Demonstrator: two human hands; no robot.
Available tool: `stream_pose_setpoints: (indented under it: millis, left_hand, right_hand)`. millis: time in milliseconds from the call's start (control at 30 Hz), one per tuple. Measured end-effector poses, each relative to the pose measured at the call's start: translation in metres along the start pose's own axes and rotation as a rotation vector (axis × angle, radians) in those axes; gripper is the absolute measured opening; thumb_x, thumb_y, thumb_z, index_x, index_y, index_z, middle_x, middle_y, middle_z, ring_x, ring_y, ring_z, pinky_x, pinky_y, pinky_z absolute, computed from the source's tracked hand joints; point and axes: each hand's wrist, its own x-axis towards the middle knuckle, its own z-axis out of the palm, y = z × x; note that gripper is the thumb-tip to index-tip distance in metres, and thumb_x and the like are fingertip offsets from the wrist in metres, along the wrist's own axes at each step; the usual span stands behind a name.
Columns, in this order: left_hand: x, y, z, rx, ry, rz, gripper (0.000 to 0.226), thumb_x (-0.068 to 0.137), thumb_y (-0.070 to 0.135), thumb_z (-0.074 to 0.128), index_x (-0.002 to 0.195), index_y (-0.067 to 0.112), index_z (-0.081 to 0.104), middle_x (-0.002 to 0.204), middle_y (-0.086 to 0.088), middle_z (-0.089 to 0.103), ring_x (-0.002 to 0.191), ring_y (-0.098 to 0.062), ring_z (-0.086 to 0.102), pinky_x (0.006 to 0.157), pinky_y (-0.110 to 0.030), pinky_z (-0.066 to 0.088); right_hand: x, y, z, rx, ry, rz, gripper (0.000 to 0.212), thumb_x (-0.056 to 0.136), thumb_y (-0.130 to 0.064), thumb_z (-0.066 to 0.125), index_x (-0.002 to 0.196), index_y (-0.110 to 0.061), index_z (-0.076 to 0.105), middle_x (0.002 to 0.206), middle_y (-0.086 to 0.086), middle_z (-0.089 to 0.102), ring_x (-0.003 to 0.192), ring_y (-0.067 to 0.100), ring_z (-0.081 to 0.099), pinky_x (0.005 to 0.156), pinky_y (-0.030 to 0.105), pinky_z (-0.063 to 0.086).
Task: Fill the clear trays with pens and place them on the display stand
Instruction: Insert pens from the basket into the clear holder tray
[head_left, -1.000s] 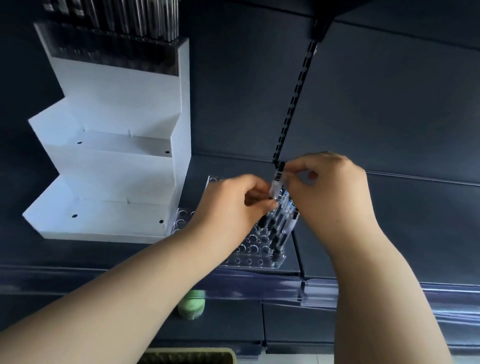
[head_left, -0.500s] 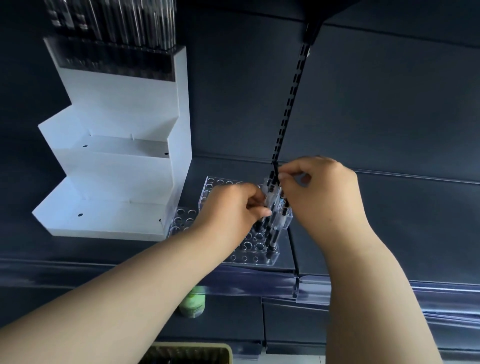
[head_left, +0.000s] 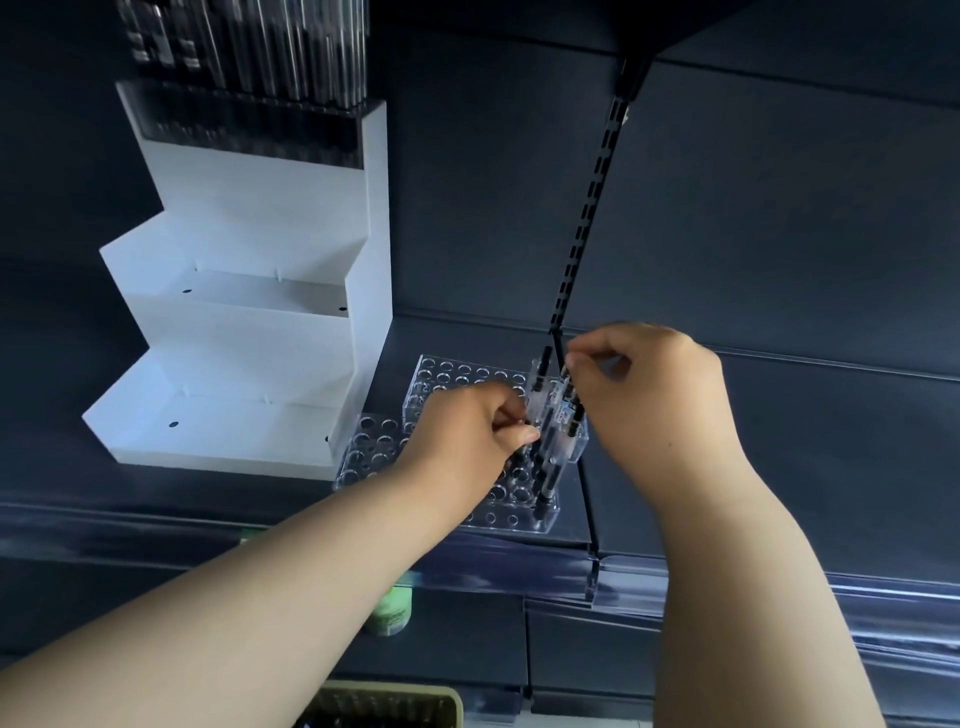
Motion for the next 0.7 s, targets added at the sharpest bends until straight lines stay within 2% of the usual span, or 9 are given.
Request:
stream_pose_setpoints:
  millis: [167,267,333,433,500,600,700]
  left_hand:
    - [-0.001,-0.002,0.000,-0.005,-0.016,0.017,0.017,0.077,0.023,0.076,0.078,0.030,0.059,0.075,0.013,0.064,0.070,-0.002,0.060,0.065,-0.012,0.046]
    - [-0.004,-0.005,-0.008,0.050,-0.003,0.008,0.022,0.080,0.025,0.073,0.100,0.024,0.064,0.081,0.015,0.059,0.074,-0.001,0.057,0.067,-0.009,0.043]
    - [-0.012,-0.007,-0.020,0.181,0.025,0.070,0.027,0.083,0.028,0.069,0.110,0.023,0.063,0.088,0.015,0.059,0.080,-0.004,0.057,0.071,-0.014,0.045]
    - [-0.035,-0.010,-0.046,0.386,0.077,0.224,0.034,0.088,0.027,0.062,0.120,0.020,0.059,0.107,0.002,0.063,0.099,-0.017,0.059,0.082,-0.030,0.049]
    - [-0.048,-0.011,-0.059,0.530,0.096,0.310,0.036,0.089,0.026,0.059,0.123,0.017,0.058,0.111,-0.003,0.062,0.105,-0.023,0.056,0.081,-0.036,0.050]
    - [-0.081,-0.021,-0.087,0.698,0.084,0.373,0.034,0.087,0.023,0.060,0.119,0.011,0.060,0.106,-0.008,0.063,0.102,-0.030,0.056,0.078,-0.039,0.050]
    - [-0.121,-0.040,-0.107,0.793,0.043,0.323,0.034,0.087,0.025,0.061,0.118,0.011,0.060,0.107,-0.007,0.064,0.101,-0.030,0.056,0.081,-0.040,0.049]
  right_hand:
    - [0.000,-0.006,-0.001,0.002,-0.003,-0.014,0.014,0.086,-0.016,0.060,0.091,-0.020,0.072,0.090,-0.004,0.066,0.095,0.019,0.056,0.076,0.024,0.044]
    - [-0.003,-0.013,-0.001,-0.015,0.002,-0.045,0.014,0.086,-0.018,0.060,0.095,-0.020,0.071,0.091,-0.003,0.066,0.096,0.020,0.056,0.077,0.024,0.042]
    - [-0.008,-0.018,-0.003,-0.028,0.034,-0.073,0.015,0.086,-0.018,0.060,0.097,-0.019,0.071,0.091,-0.002,0.066,0.096,0.022,0.055,0.078,0.025,0.042]
    - [-0.022,-0.027,-0.002,-0.057,0.077,-0.110,0.018,0.087,-0.016,0.059,0.101,-0.017,0.070,0.092,-0.001,0.065,0.096,0.023,0.053,0.075,0.022,0.035]
    - [-0.033,-0.029,0.003,-0.090,0.090,-0.135,0.020,0.087,-0.014,0.059,0.103,-0.016,0.070,0.095,0.001,0.066,0.097,0.024,0.052,0.075,0.021,0.032]
    - [-0.067,-0.043,0.017,-0.113,0.003,-0.201,0.020,0.085,-0.010,0.062,0.104,-0.011,0.070,0.098,0.006,0.067,0.099,0.028,0.053,0.079,0.028,0.040]
    - [-0.097,-0.051,0.034,-0.130,-0.172,-0.205,0.024,0.087,-0.014,0.061,0.110,-0.012,0.067,0.105,0.007,0.066,0.106,0.026,0.051,0.087,0.032,0.042]
